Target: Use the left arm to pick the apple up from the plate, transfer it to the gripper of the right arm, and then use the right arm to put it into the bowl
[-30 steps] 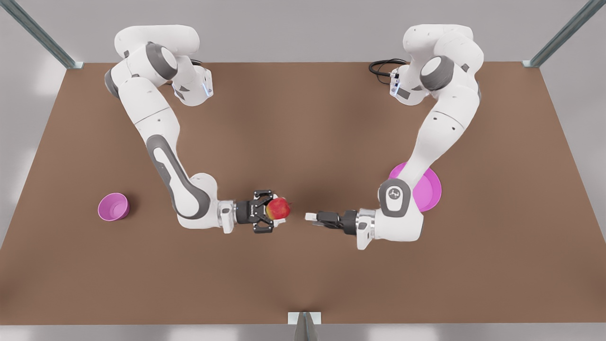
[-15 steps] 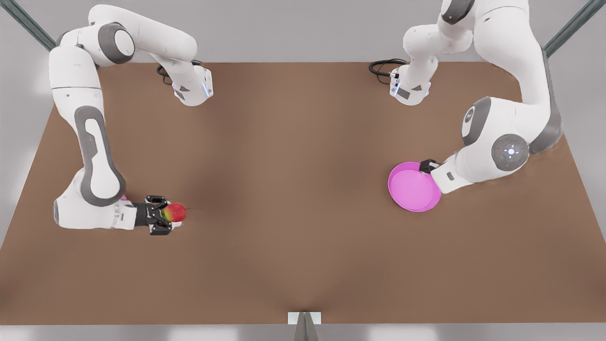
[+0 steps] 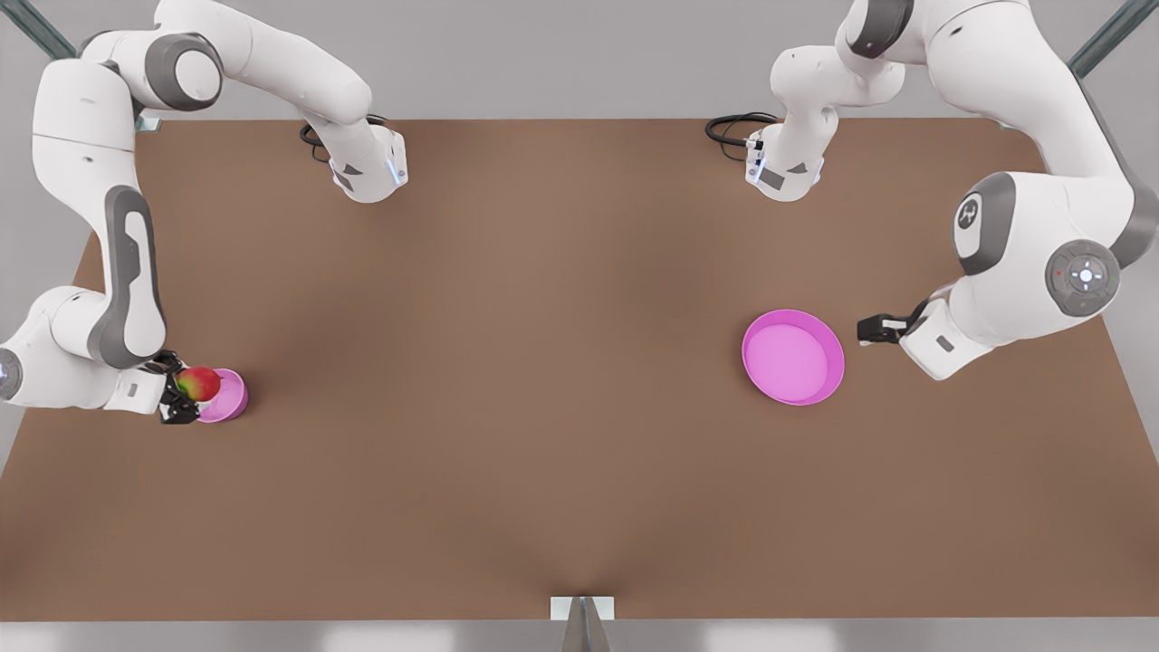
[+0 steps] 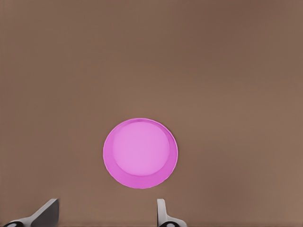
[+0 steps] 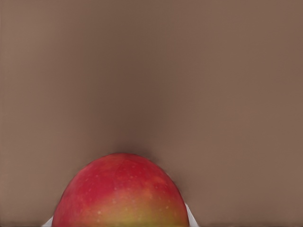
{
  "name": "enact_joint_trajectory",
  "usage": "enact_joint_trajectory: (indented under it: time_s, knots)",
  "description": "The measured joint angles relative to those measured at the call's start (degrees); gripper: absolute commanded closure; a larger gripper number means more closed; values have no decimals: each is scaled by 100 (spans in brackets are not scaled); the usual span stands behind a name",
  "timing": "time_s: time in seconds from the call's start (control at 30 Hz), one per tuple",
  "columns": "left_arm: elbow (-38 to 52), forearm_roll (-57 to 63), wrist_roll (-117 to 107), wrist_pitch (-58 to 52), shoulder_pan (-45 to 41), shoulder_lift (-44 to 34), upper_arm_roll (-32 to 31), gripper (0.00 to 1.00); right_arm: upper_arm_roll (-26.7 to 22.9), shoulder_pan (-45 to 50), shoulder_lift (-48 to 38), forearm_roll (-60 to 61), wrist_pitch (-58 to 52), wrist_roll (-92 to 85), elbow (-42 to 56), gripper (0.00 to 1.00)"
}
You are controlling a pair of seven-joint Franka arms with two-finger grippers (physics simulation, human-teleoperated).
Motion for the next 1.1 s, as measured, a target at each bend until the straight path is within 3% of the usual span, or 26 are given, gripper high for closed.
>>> enact_joint_trajectory:
  time_s: [0.63,0.67,0.7,0.93,1.1]
  knots:
    - [2,25,-143,-80,2,26,0,0,0,-437,395,-167,1318,-207,-599,48]
    - [2,25,-147,-80,2,26,0,0,0,-450,388,-168,1356,-217,-624,44]
    - [2,25,-151,-81,2,26,0,0,3,-456,380,-155,1389,-232,-648,0]
    - [2,25,-172,-87,2,26,0,0,61,-456,286,-96,1500,-344,-639,0]
    - [2,25,-183,-89,2,26,0,0,292,-335,-392,-63,920,-62,-39,0]
